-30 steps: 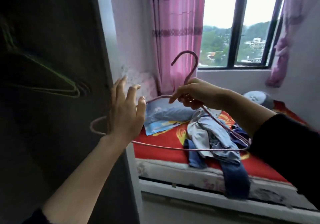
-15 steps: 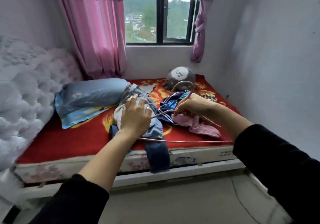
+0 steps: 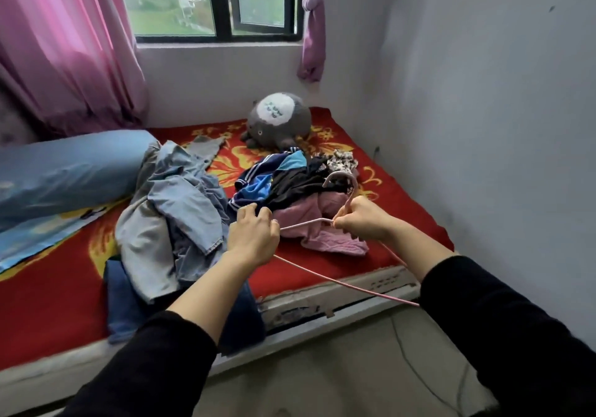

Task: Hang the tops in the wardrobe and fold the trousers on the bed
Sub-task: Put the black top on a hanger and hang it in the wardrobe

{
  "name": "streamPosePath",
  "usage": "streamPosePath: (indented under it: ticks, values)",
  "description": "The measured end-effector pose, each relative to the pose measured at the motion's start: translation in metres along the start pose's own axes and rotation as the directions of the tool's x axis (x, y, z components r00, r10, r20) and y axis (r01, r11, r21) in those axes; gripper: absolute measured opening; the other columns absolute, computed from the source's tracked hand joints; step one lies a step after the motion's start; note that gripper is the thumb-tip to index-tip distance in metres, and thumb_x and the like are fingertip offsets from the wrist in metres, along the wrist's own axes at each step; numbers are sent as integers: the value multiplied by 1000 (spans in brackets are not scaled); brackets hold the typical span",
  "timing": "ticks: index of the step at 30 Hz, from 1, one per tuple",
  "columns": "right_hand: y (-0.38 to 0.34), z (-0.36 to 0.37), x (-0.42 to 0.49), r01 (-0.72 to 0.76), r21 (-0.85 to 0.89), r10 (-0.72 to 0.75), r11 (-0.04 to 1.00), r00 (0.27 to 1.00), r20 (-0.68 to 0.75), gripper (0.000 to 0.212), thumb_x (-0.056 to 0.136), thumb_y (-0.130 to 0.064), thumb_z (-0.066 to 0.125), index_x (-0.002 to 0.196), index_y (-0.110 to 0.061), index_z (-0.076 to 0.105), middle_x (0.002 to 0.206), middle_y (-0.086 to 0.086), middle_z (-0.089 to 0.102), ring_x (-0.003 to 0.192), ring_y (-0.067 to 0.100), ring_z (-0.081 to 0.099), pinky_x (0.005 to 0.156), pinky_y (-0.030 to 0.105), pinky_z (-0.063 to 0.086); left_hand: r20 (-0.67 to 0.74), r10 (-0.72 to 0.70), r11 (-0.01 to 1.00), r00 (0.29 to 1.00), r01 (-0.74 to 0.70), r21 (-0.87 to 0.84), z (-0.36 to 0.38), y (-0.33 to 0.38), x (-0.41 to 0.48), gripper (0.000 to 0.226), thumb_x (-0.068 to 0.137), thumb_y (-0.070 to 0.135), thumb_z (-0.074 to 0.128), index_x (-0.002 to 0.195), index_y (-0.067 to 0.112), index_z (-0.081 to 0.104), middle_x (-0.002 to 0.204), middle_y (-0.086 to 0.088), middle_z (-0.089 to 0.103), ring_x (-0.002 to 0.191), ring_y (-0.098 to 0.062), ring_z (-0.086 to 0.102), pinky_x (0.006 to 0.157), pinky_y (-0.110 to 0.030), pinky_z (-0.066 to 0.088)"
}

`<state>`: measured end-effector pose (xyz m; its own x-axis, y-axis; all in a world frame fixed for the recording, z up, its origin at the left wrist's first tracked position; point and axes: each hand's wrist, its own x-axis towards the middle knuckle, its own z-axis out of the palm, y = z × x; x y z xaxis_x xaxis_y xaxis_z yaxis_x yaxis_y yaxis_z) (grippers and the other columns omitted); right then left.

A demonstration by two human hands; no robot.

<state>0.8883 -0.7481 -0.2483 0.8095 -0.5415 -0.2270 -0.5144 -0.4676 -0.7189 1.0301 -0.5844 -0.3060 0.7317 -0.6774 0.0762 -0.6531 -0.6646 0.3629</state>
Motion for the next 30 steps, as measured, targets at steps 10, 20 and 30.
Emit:
streamPosePath:
  ticks: [10,20,30]
  values:
    - [80,-24,171,-211,5,211,977,977,28,24,83,-5,53,97,11,65,69,5,56,66,18,50,60,28,41,247,-134,991,960,131,25,99,-12,171,33,96,29,35,118,10,51,138,-13,38,129,-30,31,98,-45,36]
    - [135,-65,358,-125,-68,124,990,992,-27,38,91,-7,45,119,-20,66,119,2,67,113,21,60,94,27,44,306,-352,923,885,382,-46,193,-6,321,37,95,28,39,125,10,50,135,-16,41,126,-36,37,101,-46,36]
    - [176,-87,530,-42,-305,27,951,998,-53,37,94,-11,42,118,-22,67,105,12,55,102,35,57,85,40,46,222,-616,759,755,645,-86,270,-18,417,43,97,29,41,137,13,42,145,-17,35,130,-39,33,109,-46,28]
